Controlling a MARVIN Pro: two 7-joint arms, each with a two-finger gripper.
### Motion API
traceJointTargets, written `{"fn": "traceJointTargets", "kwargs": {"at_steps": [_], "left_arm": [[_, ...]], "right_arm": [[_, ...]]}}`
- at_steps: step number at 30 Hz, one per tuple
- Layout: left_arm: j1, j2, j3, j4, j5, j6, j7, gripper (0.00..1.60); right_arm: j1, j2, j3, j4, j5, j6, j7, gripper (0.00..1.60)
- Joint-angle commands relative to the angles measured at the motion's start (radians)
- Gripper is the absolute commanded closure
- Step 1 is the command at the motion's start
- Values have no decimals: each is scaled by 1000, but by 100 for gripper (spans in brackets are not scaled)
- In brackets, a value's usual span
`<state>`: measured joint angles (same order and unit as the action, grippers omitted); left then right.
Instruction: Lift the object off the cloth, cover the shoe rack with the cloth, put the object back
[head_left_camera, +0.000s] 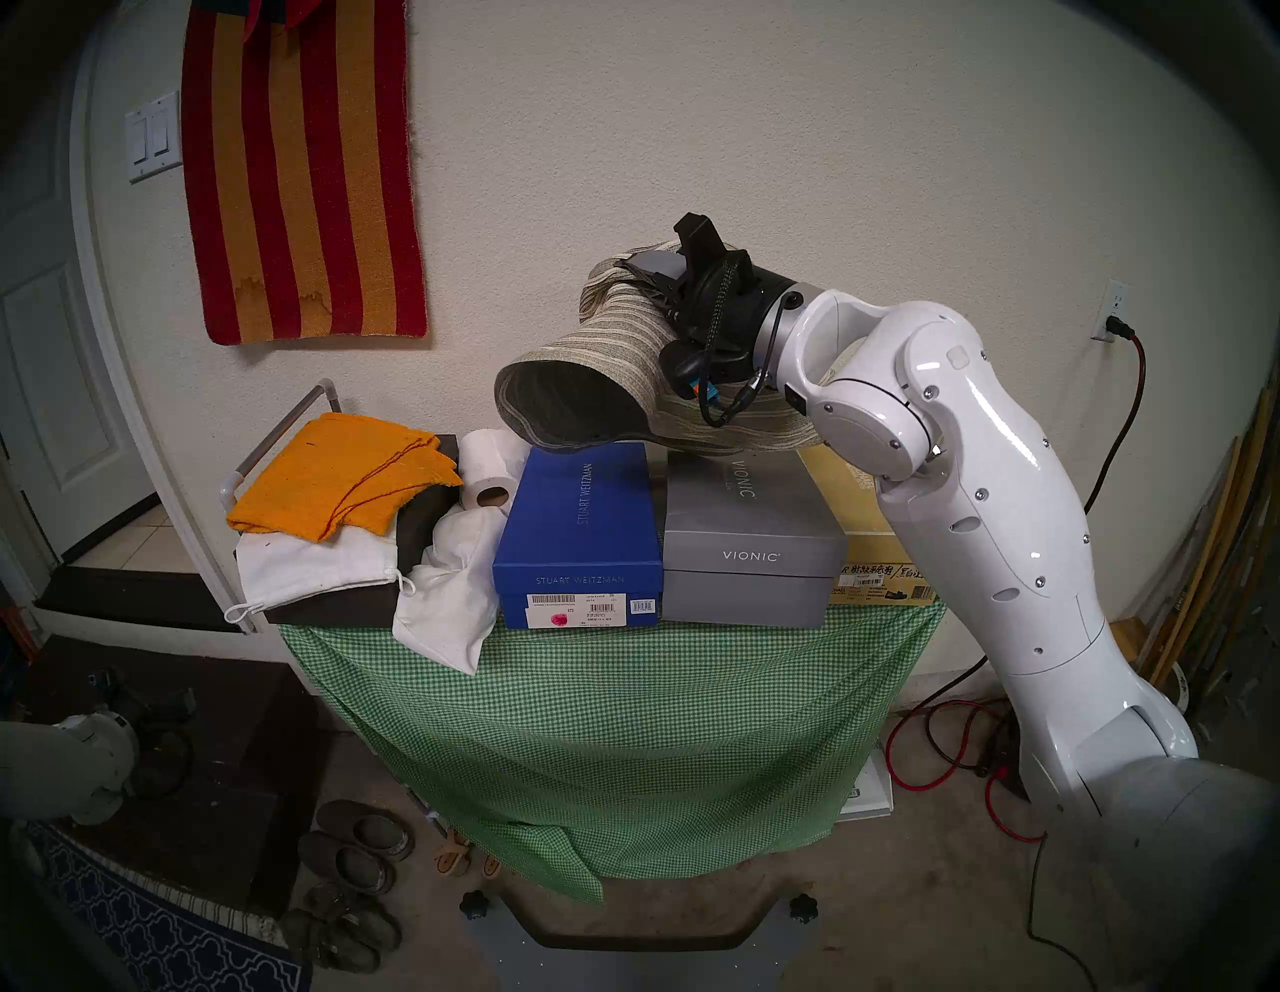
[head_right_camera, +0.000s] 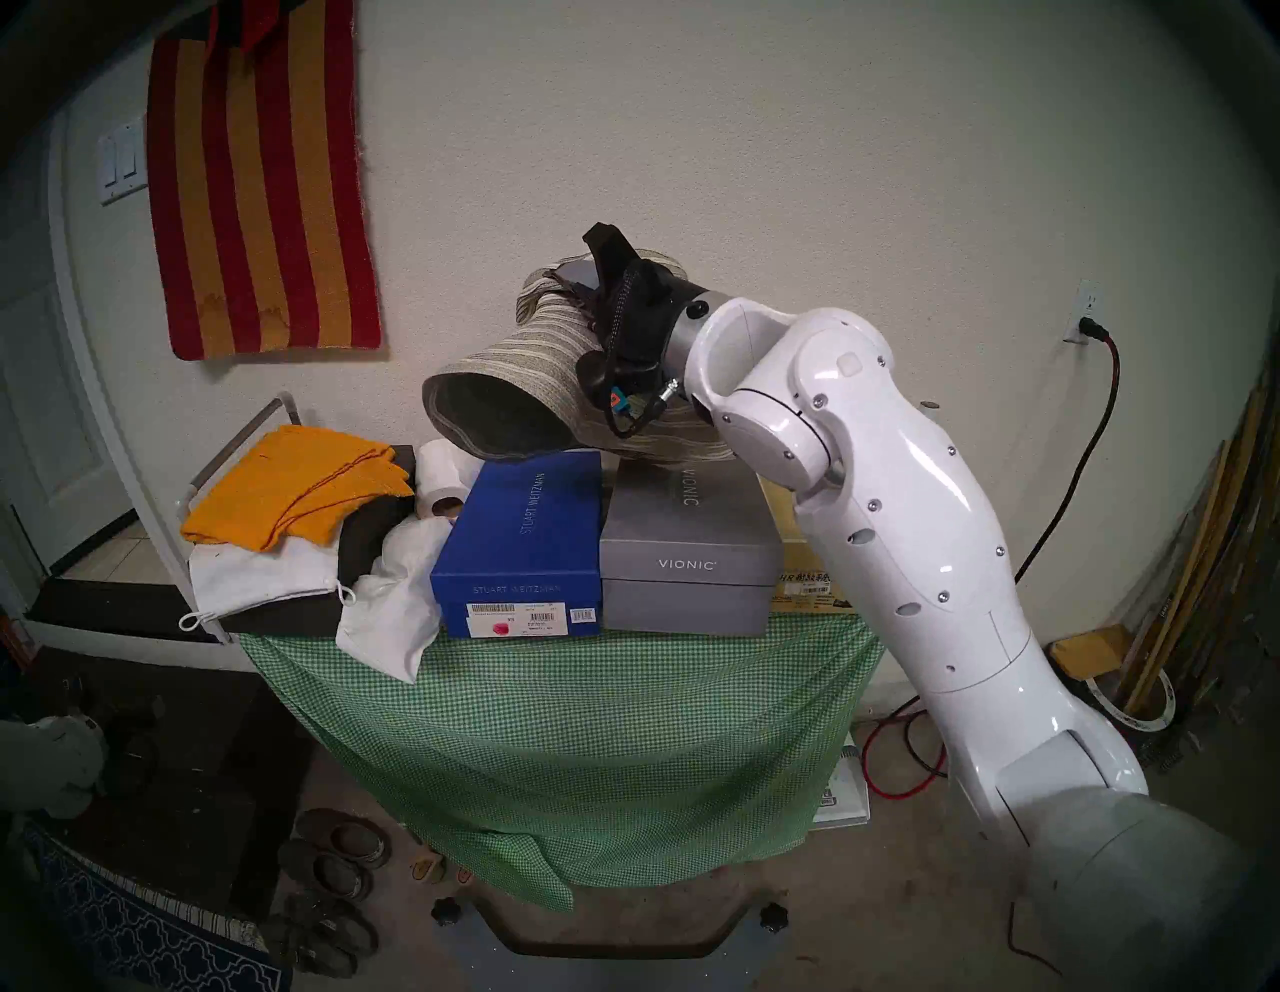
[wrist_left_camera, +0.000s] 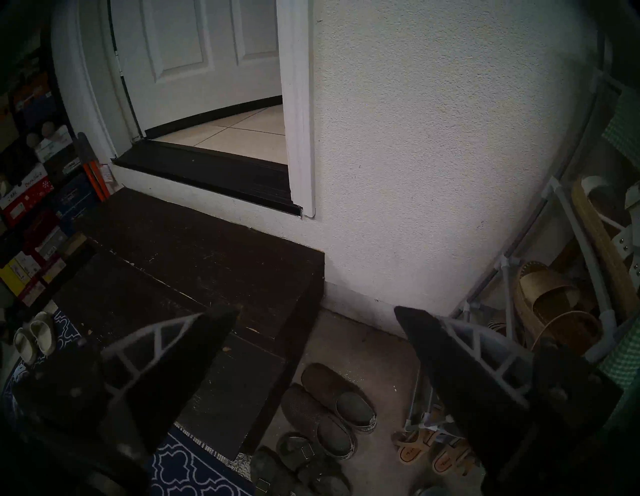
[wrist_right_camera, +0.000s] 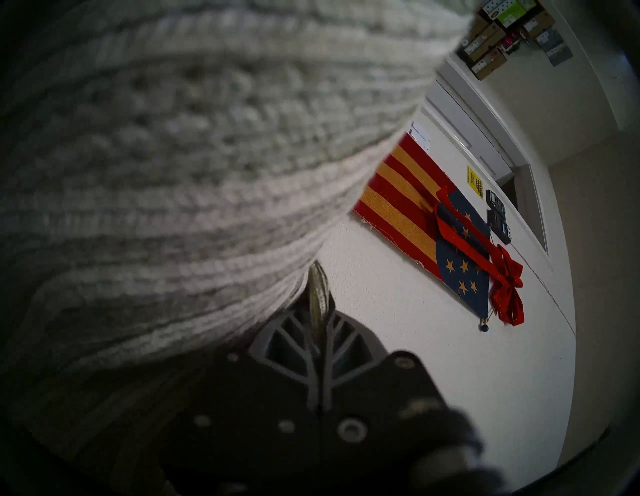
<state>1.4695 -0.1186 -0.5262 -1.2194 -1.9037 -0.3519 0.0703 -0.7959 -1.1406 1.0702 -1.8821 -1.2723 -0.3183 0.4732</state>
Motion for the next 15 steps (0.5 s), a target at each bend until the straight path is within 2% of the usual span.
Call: {"fn": "traceJointTargets", "kwargs": {"at_steps": [1, 4, 5, 15], "left_arm": [[21, 9, -2, -27, -16, -51, 44, 0], [27, 10, -2, -39, -21, -71, 66, 0], [40, 11, -3, -60, -29, -111, 106, 0], [45, 12, -3, -70, -31, -133, 125, 0]], "right_arm": [[108, -22, 13, 49, 18, -35, 60, 160], [148, -52, 20, 88, 30, -31, 86, 160], [185, -100, 18, 142, 29, -10, 108, 160], [201, -136, 5, 181, 30, 1, 112, 160]]}}
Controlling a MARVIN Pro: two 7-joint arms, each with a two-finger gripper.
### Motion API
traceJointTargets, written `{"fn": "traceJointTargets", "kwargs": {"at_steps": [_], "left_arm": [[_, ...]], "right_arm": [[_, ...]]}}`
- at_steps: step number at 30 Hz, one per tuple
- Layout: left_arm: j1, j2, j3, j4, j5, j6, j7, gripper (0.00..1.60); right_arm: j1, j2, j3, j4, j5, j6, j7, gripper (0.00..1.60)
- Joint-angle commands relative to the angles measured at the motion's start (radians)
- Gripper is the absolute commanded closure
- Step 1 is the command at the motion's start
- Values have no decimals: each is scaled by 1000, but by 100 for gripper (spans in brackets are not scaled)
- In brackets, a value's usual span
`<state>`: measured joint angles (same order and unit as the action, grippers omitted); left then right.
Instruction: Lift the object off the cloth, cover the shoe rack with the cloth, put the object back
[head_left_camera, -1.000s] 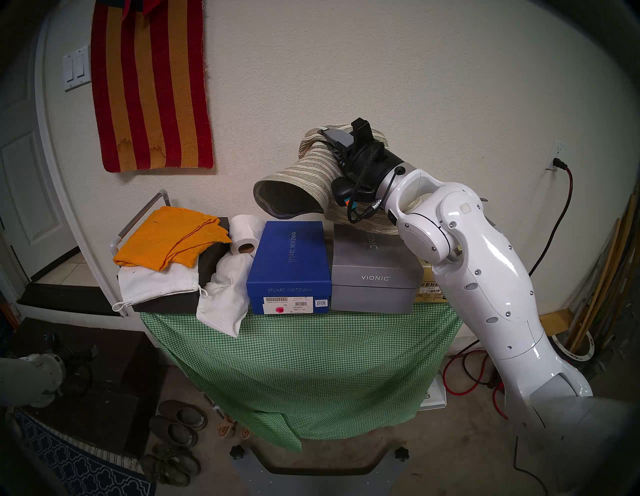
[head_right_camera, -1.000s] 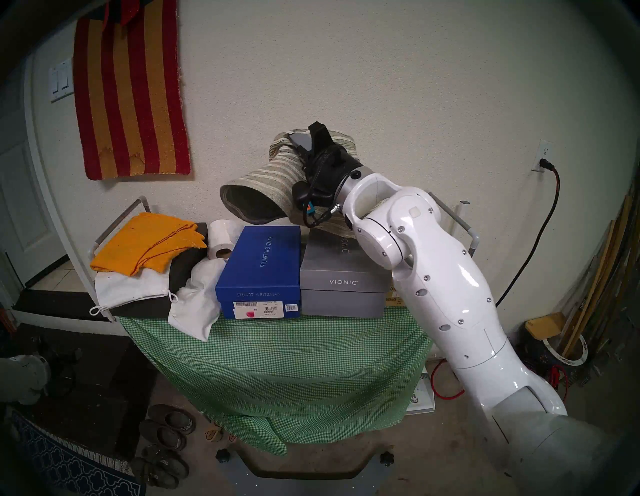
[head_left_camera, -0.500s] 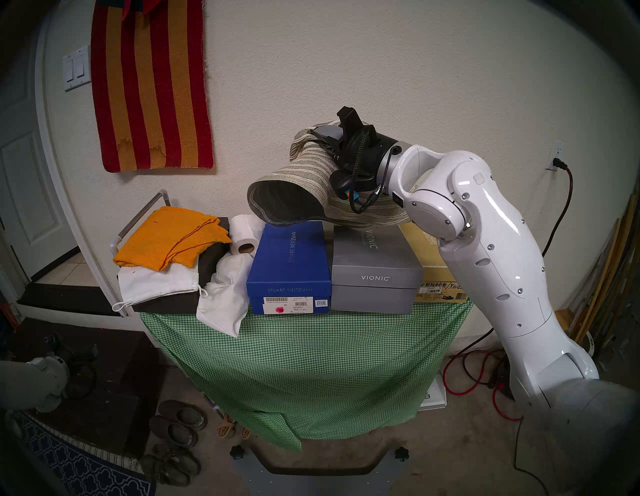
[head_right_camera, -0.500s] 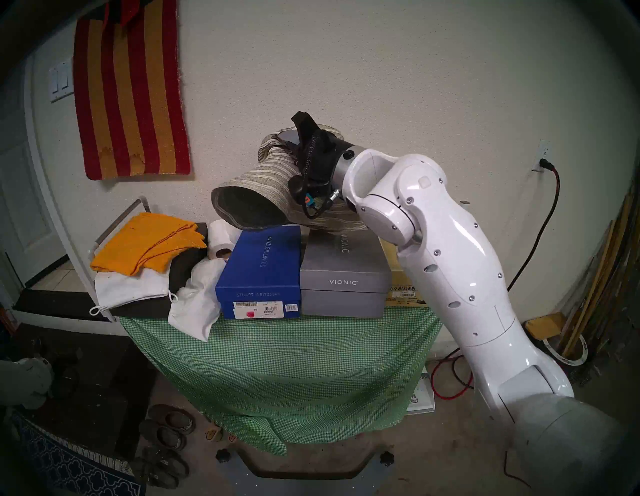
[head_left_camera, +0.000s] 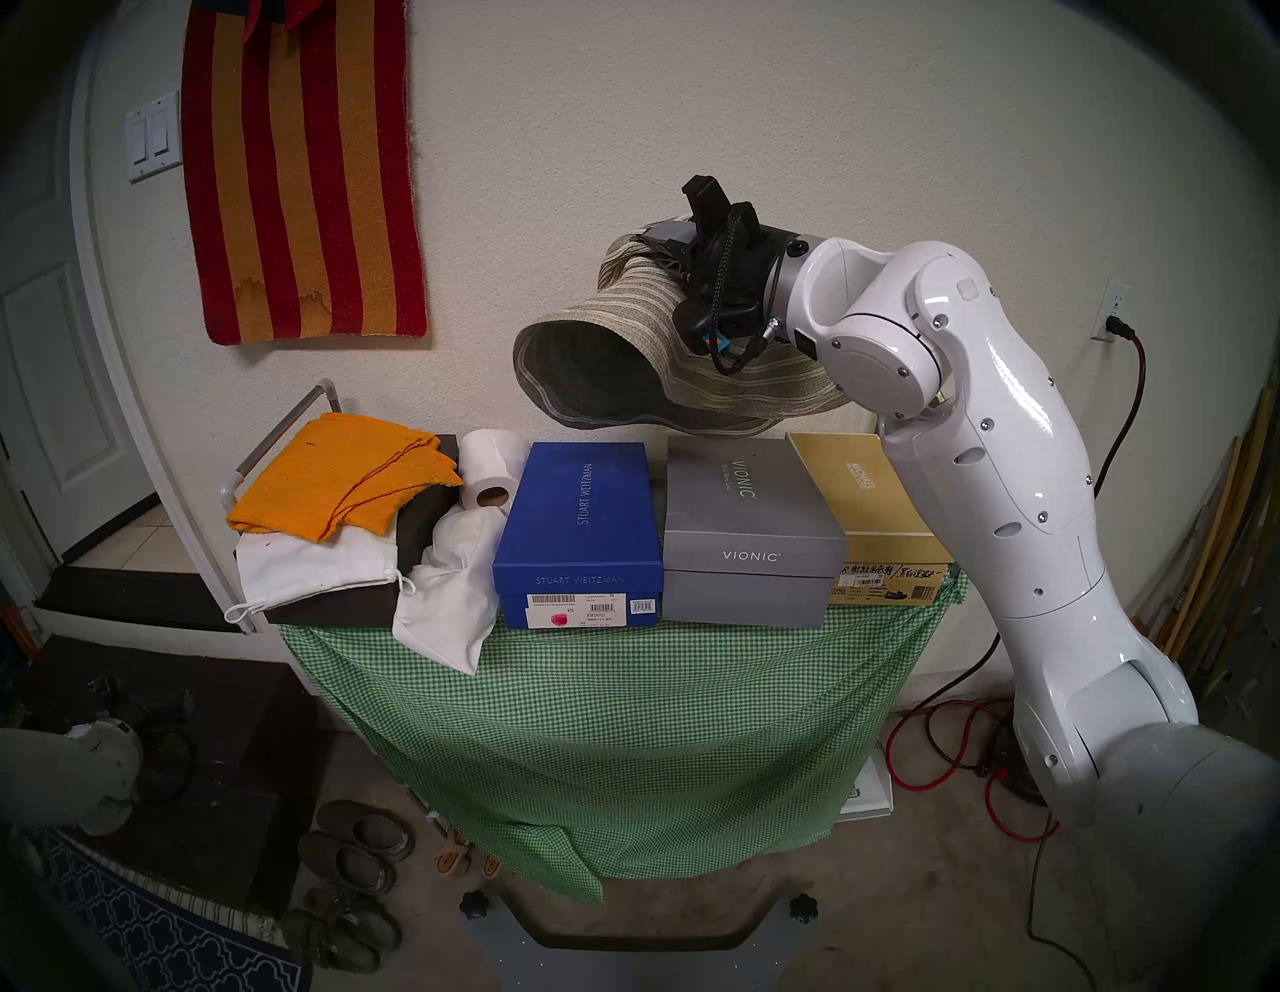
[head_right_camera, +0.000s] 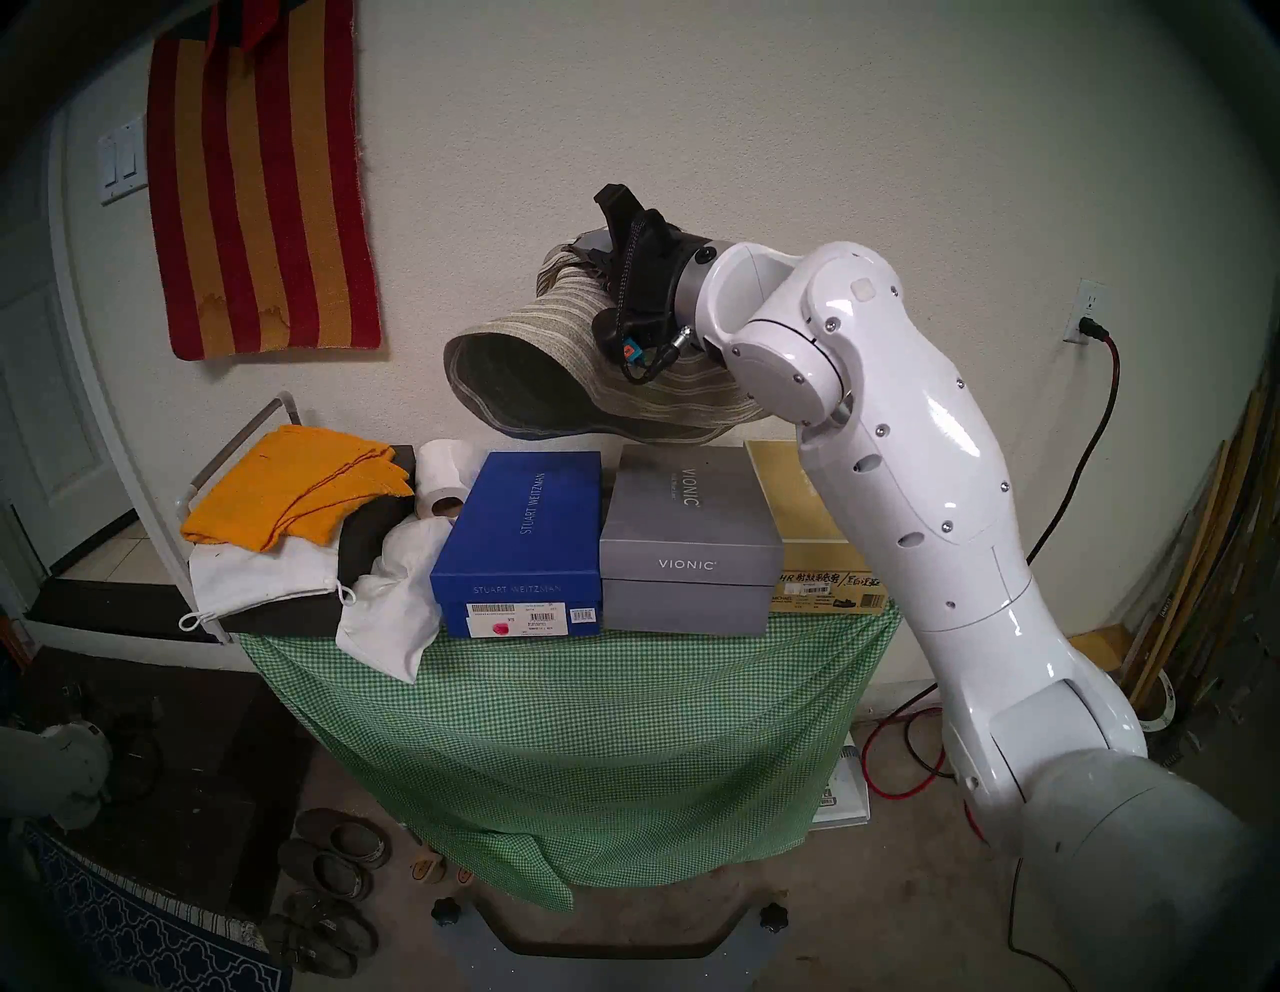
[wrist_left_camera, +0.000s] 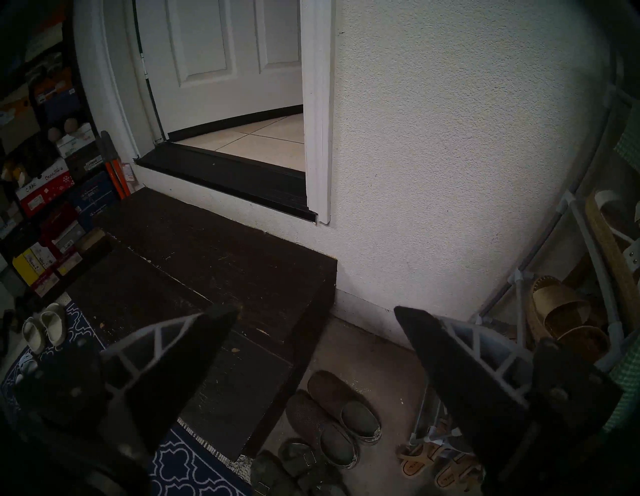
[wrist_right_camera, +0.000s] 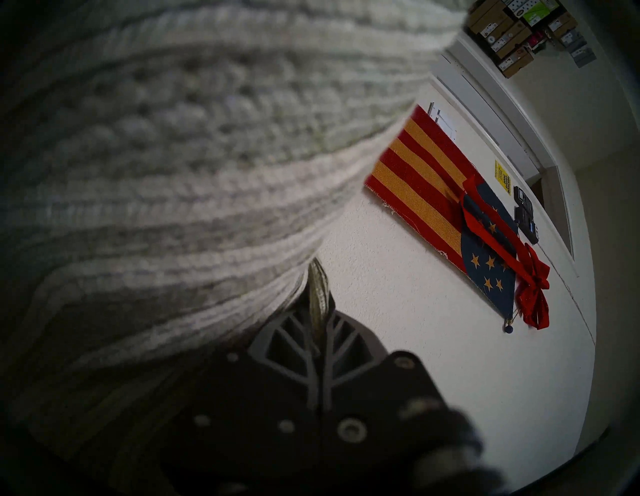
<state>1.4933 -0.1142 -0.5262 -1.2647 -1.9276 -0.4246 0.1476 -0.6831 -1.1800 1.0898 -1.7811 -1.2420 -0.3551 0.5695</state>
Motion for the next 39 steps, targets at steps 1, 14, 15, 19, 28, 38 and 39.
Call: {"fn": "traceJointTargets", "kwargs": {"at_steps": [1, 14, 15, 19, 28, 38, 39], "left_arm": [[22, 7, -3, -25, -7, -60, 48, 0], [55, 8, -4, -67, -9, -165, 144, 0], [58, 8, -4, -70, -8, -177, 154, 0], [76, 8, 0, -79, -11, -212, 189, 0], [92, 9, -9, -98, -9, -282, 255, 0], [89, 9, -30, -132, -2, -313, 282, 0], [88, 9, -33, -135, 0, -316, 285, 0]], "right_arm": [[89, -97, -15, 80, -1, 37, 16, 160], [106, -166, -71, 211, -8, 68, 27, 160], [103, -168, -77, 220, -6, 66, 32, 160], [72, -156, -103, 224, 1, 50, 64, 160], [94, -104, -102, 198, 36, 9, 222, 160], [112, -42, -70, 135, 92, -53, 367, 0], [114, -39, -67, 125, 98, -57, 379, 0]]}}
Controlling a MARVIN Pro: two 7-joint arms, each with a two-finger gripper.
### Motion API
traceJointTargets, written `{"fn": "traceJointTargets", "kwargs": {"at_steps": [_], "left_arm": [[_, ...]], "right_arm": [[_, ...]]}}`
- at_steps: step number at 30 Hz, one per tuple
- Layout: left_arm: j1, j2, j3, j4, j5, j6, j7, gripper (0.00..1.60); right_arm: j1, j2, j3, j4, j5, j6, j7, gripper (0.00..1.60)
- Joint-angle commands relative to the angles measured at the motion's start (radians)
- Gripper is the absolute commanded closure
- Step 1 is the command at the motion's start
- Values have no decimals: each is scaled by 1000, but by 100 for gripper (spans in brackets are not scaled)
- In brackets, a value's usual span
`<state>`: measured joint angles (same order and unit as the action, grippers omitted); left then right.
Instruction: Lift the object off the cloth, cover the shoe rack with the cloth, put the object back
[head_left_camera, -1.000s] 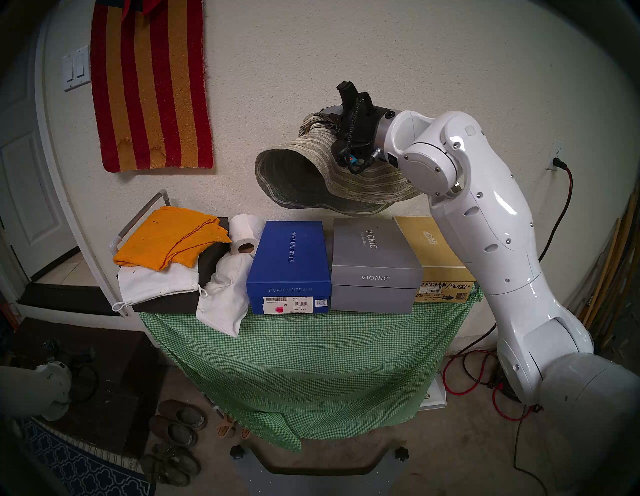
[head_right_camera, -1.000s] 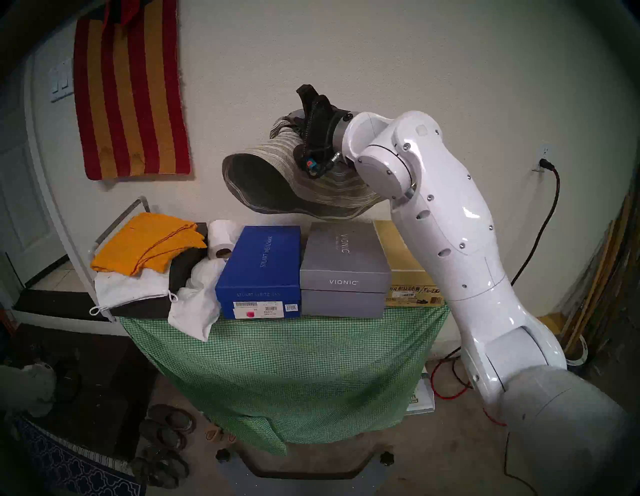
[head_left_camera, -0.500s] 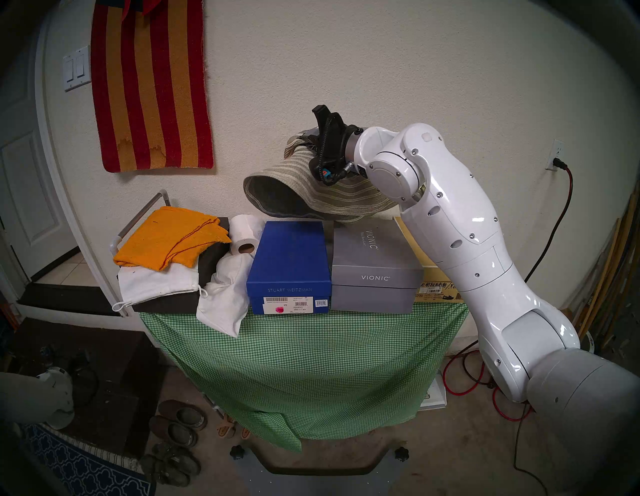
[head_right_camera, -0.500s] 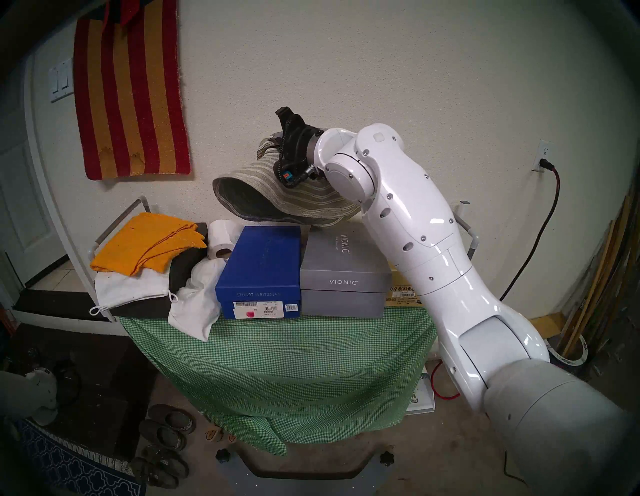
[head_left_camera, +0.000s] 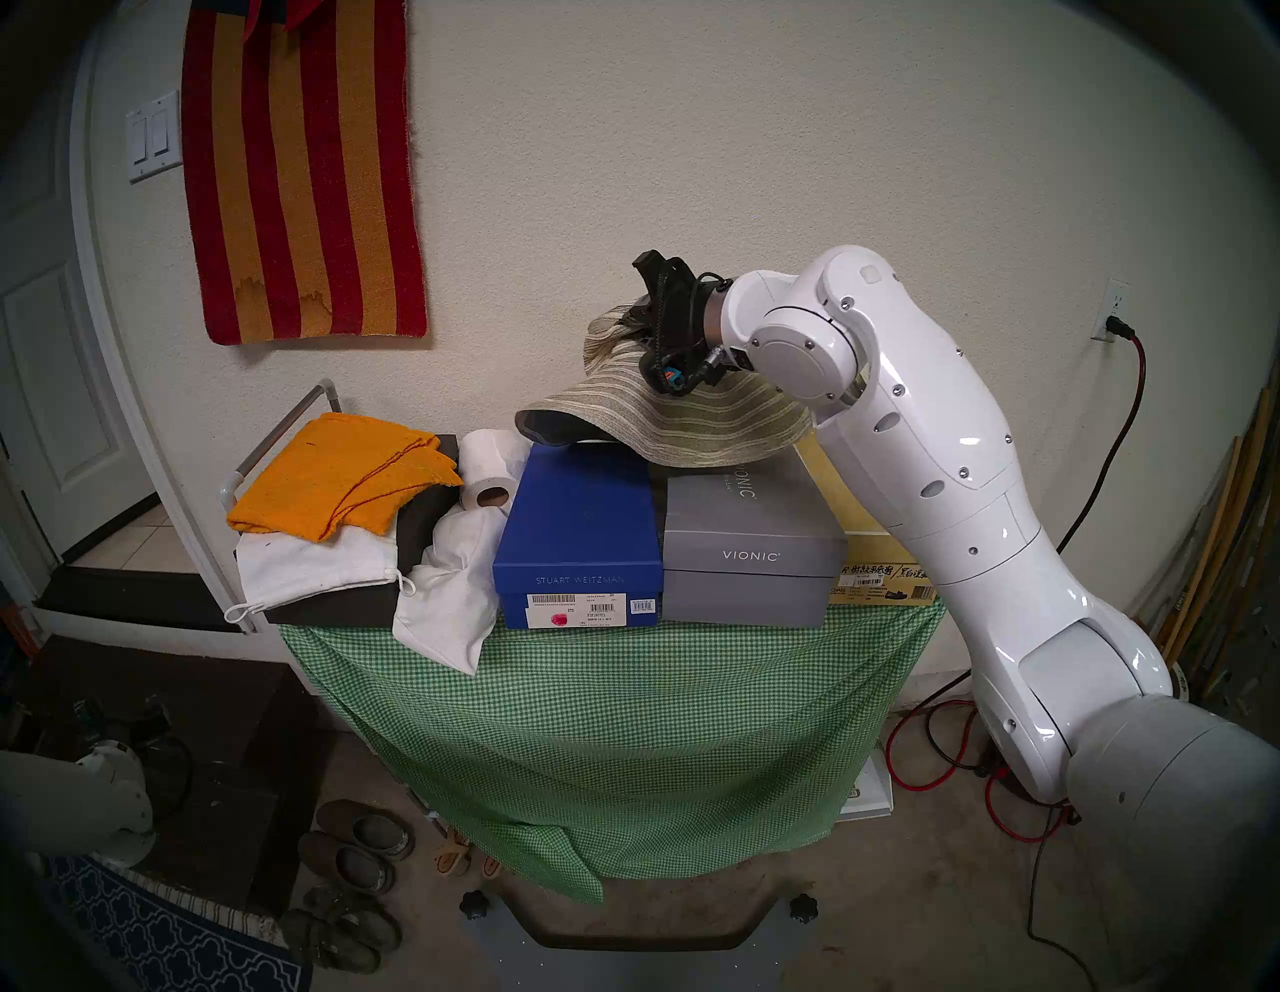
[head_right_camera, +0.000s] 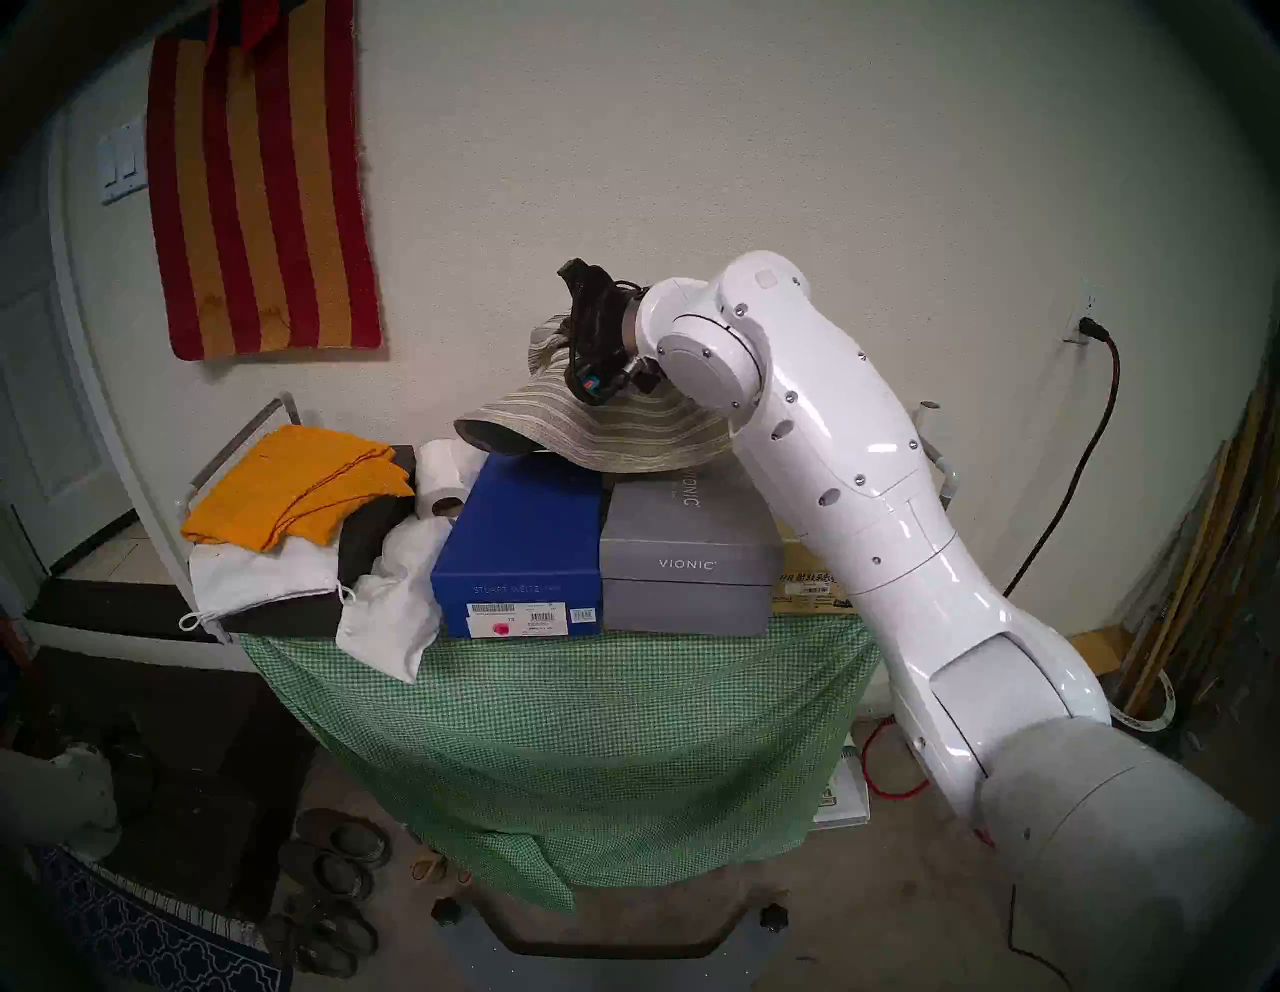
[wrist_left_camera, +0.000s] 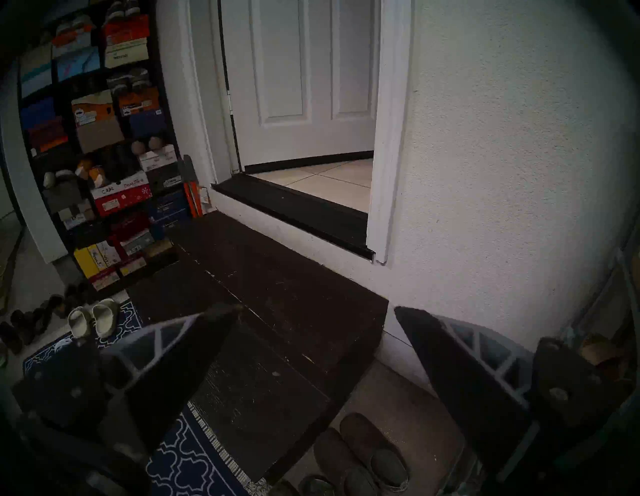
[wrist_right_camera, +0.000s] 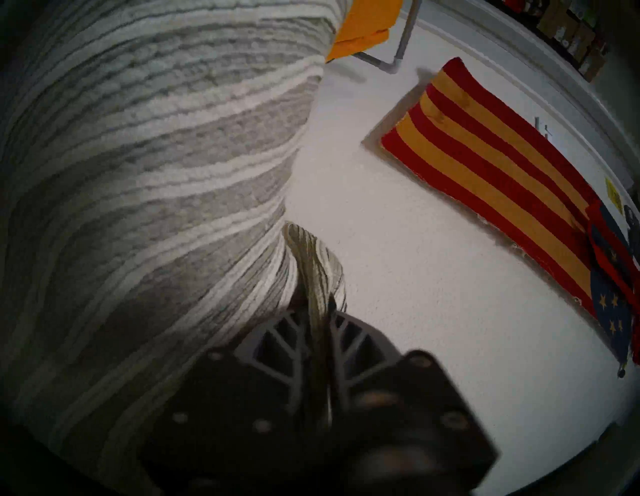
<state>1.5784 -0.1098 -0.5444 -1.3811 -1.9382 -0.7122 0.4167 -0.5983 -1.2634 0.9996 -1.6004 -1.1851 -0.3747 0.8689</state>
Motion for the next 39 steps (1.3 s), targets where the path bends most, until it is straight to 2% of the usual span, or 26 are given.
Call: {"fn": "traceJointTargets", "kwargs": {"at_steps": [1, 9, 13, 15, 18, 21, 24, 25, 26, 27, 28, 32, 36, 39], "left_arm": [[3, 5, -17, -22, 12, -31, 19, 0], [8, 5, -36, -50, 37, -53, 54, 0], [16, 5, -45, -61, 49, -62, 77, 0], [18, 5, -46, -65, 53, -63, 84, 0], [19, 5, -47, -68, 56, -64, 90, 0], [20, 5, -48, -71, 60, -66, 96, 0], [20, 6, -52, -73, 66, -70, 105, 0], [18, 6, -57, -75, 72, -74, 112, 0], [14, 6, -60, -76, 75, -75, 112, 0], [14, 6, -60, -76, 75, -75, 112, 0], [9, 6, -68, -81, 83, -79, 116, 0], [-4, 6, -88, -98, 101, -83, 120, 0], [-15, 6, -101, -112, 114, -83, 122, 0], [-27, 6, -116, -132, 135, -81, 126, 0]], "right_arm": [[31, 46, 27, -65, 48, -42, 93, 0], [54, 50, 57, -148, 139, -74, 216, 0], [93, 44, 99, -166, 156, -60, 226, 0], [116, 15, 140, -167, 155, -32, 176, 0], [149, -12, 200, -176, 163, 8, 142, 0], [168, -11, 233, -189, 164, 18, 124, 0], [185, -2, 292, -216, 162, 60, 84, 0], [186, -1, 341, -235, 163, 84, 58, 0], [193, 10, 345, -245, 161, 98, 44, 0], [193, 10, 345, -245, 161, 98, 44, 0], [188, 18, 390, -265, 160, 124, 21, 0], [173, 40, 471, -289, 155, 196, -15, 0], [161, 62, 511, -302, 152, 248, -35, 0], [134, 63, 594, -331, 168, 324, -66, 0]]}}
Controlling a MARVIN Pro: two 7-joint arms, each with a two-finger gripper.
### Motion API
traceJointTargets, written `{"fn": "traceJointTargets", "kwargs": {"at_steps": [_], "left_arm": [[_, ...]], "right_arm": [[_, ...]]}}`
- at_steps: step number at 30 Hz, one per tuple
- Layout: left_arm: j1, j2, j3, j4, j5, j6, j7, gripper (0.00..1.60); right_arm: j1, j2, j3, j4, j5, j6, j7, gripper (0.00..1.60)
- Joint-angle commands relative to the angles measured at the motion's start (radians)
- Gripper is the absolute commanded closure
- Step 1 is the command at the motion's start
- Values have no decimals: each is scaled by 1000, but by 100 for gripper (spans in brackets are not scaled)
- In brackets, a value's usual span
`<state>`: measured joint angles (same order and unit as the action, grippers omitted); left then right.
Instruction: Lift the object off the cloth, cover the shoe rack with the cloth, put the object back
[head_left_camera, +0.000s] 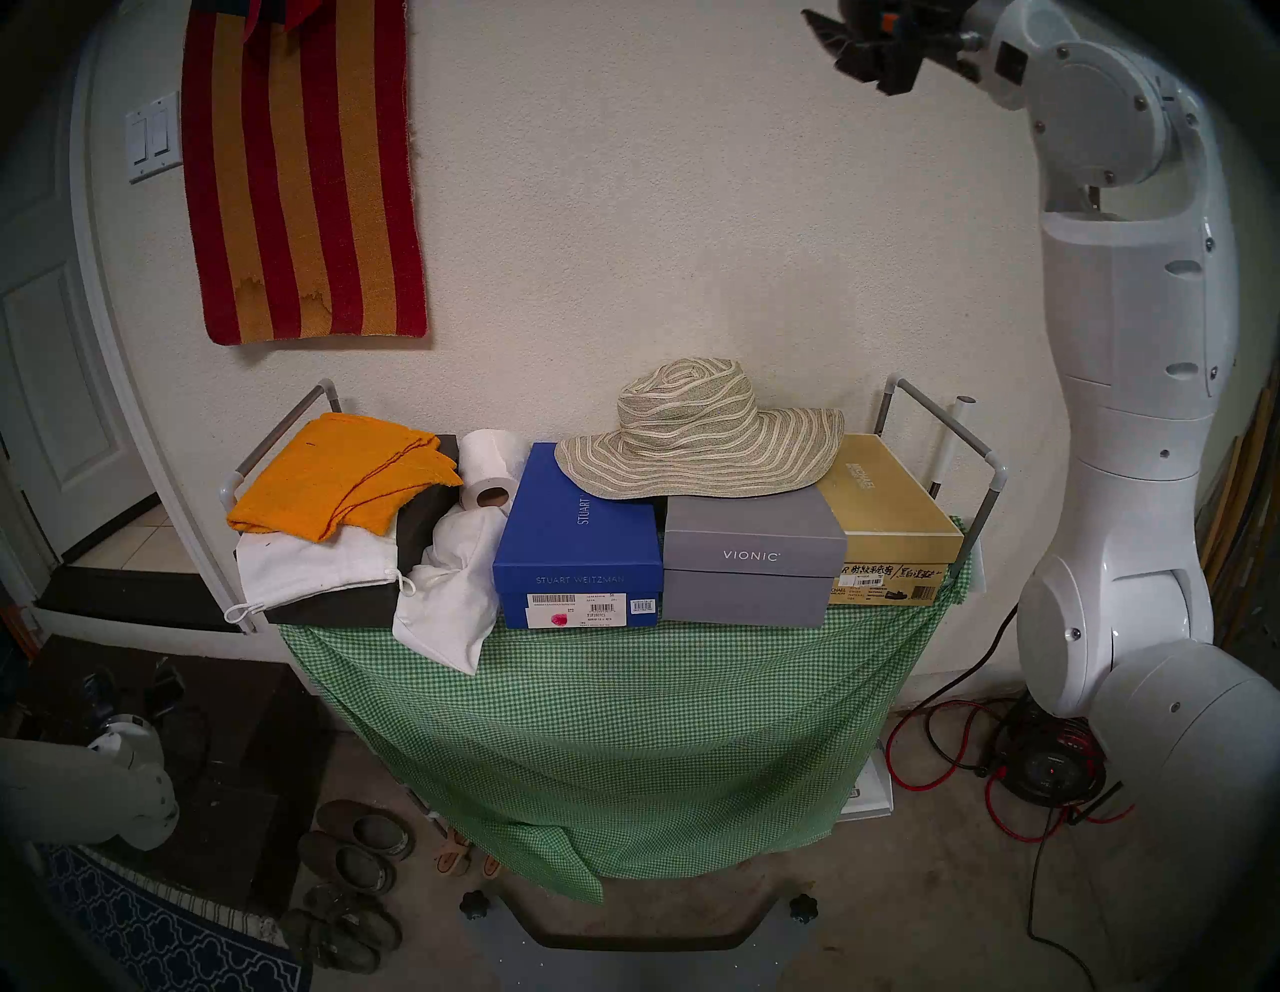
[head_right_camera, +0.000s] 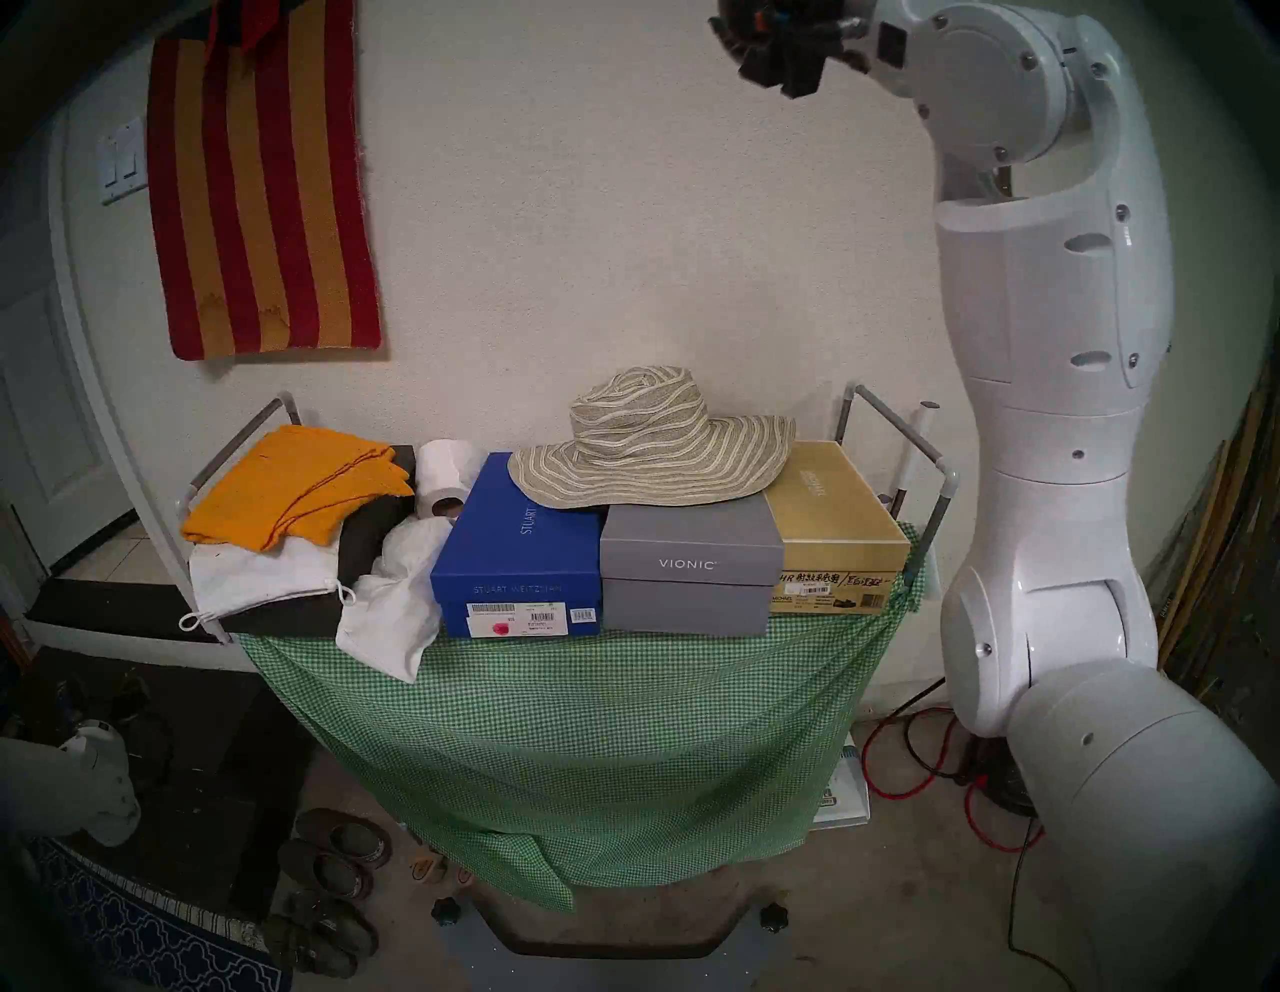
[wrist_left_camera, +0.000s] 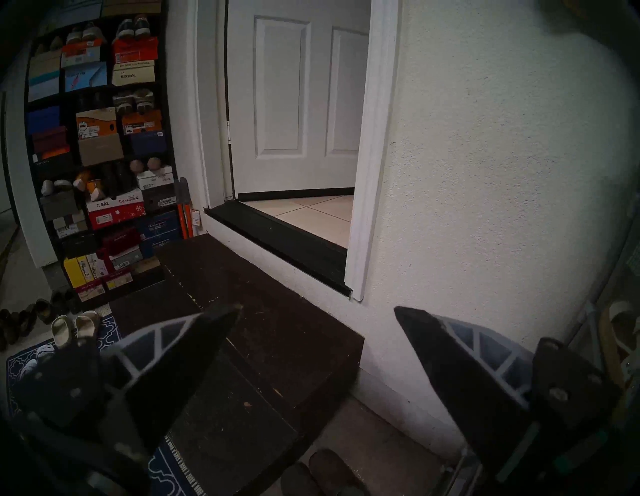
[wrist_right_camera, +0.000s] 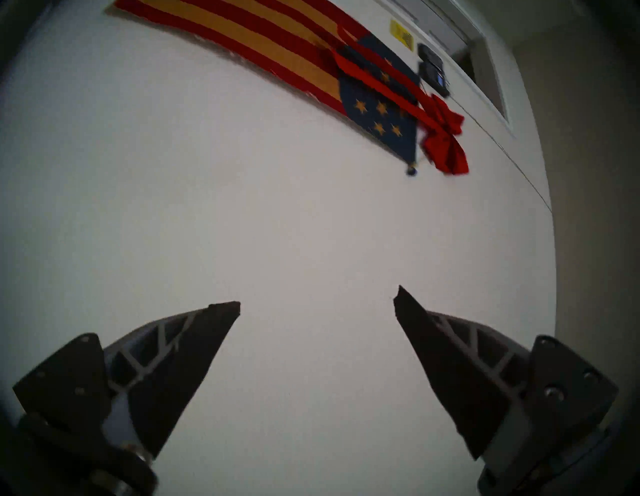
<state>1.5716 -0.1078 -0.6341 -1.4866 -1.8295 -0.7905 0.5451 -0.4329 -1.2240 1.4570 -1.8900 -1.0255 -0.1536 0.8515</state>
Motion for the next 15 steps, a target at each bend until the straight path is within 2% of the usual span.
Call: {"fn": "traceJointTargets", "kwargs": {"at_steps": [1, 2, 4, 6, 11, 15], "left_arm": [[-22, 4, -29, -33, 34, 0, -2, 0], [-22, 4, -29, -33, 34, 0, -2, 0], [-23, 4, -34, -55, 57, 8, -4, 0], [-23, 4, -35, -57, 61, 9, -3, 0], [-19, 4, -46, -74, 101, 22, 16, 0], [-16, 4, -52, -79, 120, 33, 30, 0]], "right_arm": [[-37, 24, 142, -48, 9, 114, -55, 0], [-37, 24, 142, -48, 9, 114, -55, 0], [-72, -1, 209, -77, 17, 169, -72, 0], [-78, -3, 213, -82, 19, 180, -76, 0], [-142, -56, 285, -146, 38, 268, -108, 0], [-169, -84, 308, -176, 45, 300, -122, 0]]}}
